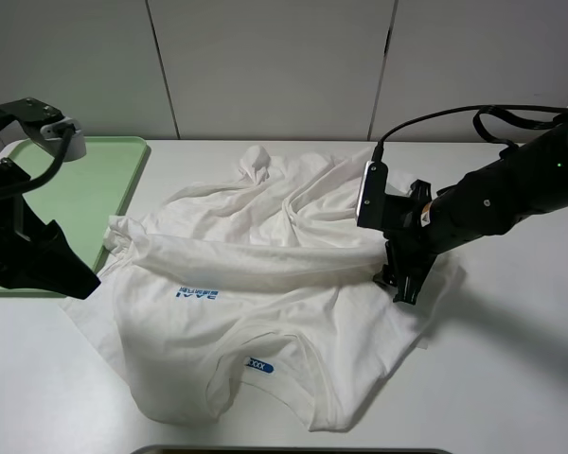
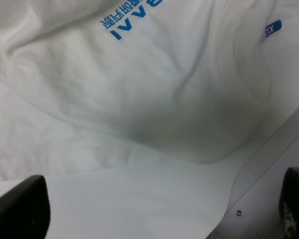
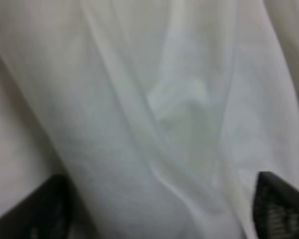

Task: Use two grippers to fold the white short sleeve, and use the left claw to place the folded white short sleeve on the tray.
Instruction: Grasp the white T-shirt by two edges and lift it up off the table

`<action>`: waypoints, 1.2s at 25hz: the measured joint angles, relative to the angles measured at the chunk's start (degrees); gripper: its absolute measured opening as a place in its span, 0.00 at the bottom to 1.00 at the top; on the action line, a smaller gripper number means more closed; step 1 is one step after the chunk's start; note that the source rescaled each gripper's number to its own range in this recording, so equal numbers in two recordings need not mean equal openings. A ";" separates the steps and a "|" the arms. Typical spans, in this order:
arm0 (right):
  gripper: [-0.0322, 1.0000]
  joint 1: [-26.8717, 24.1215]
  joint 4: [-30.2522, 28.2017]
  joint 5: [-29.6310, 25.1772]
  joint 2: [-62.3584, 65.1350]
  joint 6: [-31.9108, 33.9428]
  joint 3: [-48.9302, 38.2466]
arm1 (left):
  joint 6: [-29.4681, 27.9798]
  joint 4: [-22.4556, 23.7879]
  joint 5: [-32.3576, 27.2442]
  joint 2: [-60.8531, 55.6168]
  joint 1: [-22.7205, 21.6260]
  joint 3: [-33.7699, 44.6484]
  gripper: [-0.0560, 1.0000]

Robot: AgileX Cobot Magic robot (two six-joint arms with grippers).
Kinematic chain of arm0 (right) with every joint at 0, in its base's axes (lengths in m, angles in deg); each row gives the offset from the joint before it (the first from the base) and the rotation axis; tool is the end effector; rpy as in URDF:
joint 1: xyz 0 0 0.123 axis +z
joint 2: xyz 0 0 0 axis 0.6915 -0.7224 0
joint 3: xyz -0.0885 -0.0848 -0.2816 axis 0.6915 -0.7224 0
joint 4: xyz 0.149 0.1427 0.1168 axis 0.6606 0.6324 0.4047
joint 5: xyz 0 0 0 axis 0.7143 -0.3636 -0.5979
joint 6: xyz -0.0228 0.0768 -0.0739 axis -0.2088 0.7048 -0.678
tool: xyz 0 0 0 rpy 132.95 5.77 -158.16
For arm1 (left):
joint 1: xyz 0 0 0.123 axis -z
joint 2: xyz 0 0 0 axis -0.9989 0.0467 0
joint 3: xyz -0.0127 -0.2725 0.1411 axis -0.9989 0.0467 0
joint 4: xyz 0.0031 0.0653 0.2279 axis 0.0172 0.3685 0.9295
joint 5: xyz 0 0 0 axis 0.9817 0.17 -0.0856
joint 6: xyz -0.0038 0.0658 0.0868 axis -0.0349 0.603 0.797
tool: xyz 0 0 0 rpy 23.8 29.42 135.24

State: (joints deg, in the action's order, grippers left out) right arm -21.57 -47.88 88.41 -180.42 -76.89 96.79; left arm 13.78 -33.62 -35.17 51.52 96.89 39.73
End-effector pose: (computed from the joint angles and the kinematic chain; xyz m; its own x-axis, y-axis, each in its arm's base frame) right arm 0.2953 0.1205 0.1177 -0.1291 -0.9503 -0.2833 -0.8729 0.2445 -0.4222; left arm 0.1918 -0.0621 0.2541 -0.7129 0.5813 -0.3922 0.6558 0.7507 -0.0793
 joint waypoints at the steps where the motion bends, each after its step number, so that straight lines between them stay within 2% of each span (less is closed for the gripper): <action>1: 0.78 0.00 0.00 -0.33 -0.19 0.05 0.00 | 0.00 0.00 0.00 0.00 0.00 0.00 0.92; 4: 0.65 0.00 0.00 -1.00 -0.45 0.27 0.00 | 0.00 0.00 0.00 0.00 0.00 0.00 0.92; 7: 0.60 0.00 0.00 -1.55 -0.45 1.67 0.00 | 0.00 0.00 0.00 0.00 0.00 0.00 0.92; 21: 0.60 -0.15 -0.17 -5.40 2.90 2.78 0.00 | 0.07 0.00 0.00 0.00 0.00 0.00 0.92; 30: 0.59 -5.31 -0.17 -7.56 3.15 4.08 0.00 | 0.07 0.00 0.00 0.00 0.00 0.00 0.92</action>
State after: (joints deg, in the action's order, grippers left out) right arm -26.88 -48.05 80.85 -177.27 -72.80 96.79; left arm 13.85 -33.62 -35.17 51.52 96.89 39.73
